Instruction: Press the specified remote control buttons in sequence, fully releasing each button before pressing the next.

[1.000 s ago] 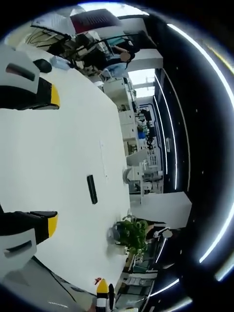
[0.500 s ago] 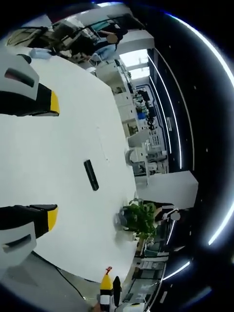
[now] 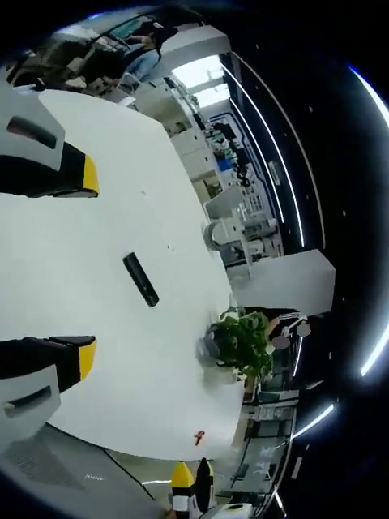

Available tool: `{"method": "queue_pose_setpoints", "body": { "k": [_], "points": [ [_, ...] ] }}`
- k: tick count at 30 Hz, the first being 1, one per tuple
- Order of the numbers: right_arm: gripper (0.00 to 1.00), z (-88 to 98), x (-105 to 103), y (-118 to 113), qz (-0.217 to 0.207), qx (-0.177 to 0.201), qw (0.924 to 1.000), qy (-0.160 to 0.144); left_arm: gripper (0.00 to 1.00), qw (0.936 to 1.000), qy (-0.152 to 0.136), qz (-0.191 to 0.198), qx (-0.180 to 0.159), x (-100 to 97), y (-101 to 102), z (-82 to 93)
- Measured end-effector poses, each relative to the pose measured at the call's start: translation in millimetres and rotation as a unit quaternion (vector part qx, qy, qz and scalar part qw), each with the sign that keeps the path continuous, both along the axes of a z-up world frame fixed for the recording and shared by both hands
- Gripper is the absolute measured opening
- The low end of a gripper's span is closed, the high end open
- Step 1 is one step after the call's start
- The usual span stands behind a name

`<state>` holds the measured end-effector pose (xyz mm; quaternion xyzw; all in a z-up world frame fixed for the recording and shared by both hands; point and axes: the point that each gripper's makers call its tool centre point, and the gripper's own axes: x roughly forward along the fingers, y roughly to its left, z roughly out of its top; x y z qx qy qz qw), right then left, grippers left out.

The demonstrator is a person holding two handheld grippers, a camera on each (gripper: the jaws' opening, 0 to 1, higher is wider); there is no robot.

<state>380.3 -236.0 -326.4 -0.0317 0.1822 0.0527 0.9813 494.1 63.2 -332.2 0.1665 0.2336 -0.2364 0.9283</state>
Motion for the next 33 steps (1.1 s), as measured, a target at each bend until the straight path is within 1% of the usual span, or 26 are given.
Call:
{"method": "queue_pose_setpoints", "body": {
  "k": [4, 5, 8, 9, 11, 15, 18, 21, 25, 26, 28, 31, 33],
  "points": [
    [0.54, -1.6, 0, 1, 0.001, -0.003, 1.0, 0.005, 0.72, 0.9998, 0.007, -0.016, 0.013, 15.8, -5, -1.8],
    [0.54, -1.5, 0, 0, 0.001, -0.003, 1.0, 0.005, 0.72, 0.9997, 0.007, -0.022, 0.012, 21.3, -7, -1.2],
    [0.54, -1.3, 0, 0, -0.002, -0.001, 1.0, 0.004, 0.72, 0.9992, 0.015, -0.034, 0.015, 28.8, -14, -2.8],
    [0.54, -2.2, 0, -1, -0.002, 0.0, 1.0, 0.007, 0.72, 0.9986, 0.022, -0.043, 0.023, 32.8, -16, -5.4],
    [0.53, -3.5, 0, 0, -0.001, -0.003, 0.9999, 0.01, 0.72, 0.9976, 0.028, -0.055, 0.031, 39.6, -21, -7.5],
    [0.53, -4.2, 0, -1, -0.001, -0.008, 0.9999, 0.012, 0.72, 0.9947, 0.028, -0.081, 0.056, 55.3, -30, -9.8],
    [0.52, -5.9, 0, -2, -0.003, -0.008, 0.9998, 0.016, 0.7, 0.9935, 0.031, -0.093, 0.058, 66.2, -37, -10.3],
    [0.51, -6.9, 0, -1, -0.002, -0.01, 0.9998, 0.019, 0.67, 0.9897, 0.037, -0.111, 0.082, 77.8, -43, -15.8],
    [0.5, -8.6, 0, -2, -0.003, -0.013, 0.9997, 0.023, 0.64, 0.9856, 0.05, -0.132, 0.094, 88.5, -53, -24.9],
    [0.5, -9.0, 0, -2, -0.003, -0.013, 0.9996, 0.024, 0.63, 0.982, 0.056, -0.143, 0.109, 91.3, -55, -29.3],
    [0.49, -10.5, 0, -3, -0.005, -0.017, 0.9995, 0.027, 0.61, 0.9784, 0.06, -0.151, 0.128, 99.6, -57, -35.0],
    [0.48, -11.4, 0, -6, -0.01, -0.018, 0.9994, 0.029, 0.59, 0.9744, 0.069, -0.164, 0.137, 110.6, -62, -41.6],
    [0.47, -11.5, 1, -7, -0.013, -0.015, 0.9994, 0.029, 0.55, 0.9705, 0.08, -0.175, 0.145, 118.2, -65, -47.2]
  ]
}}
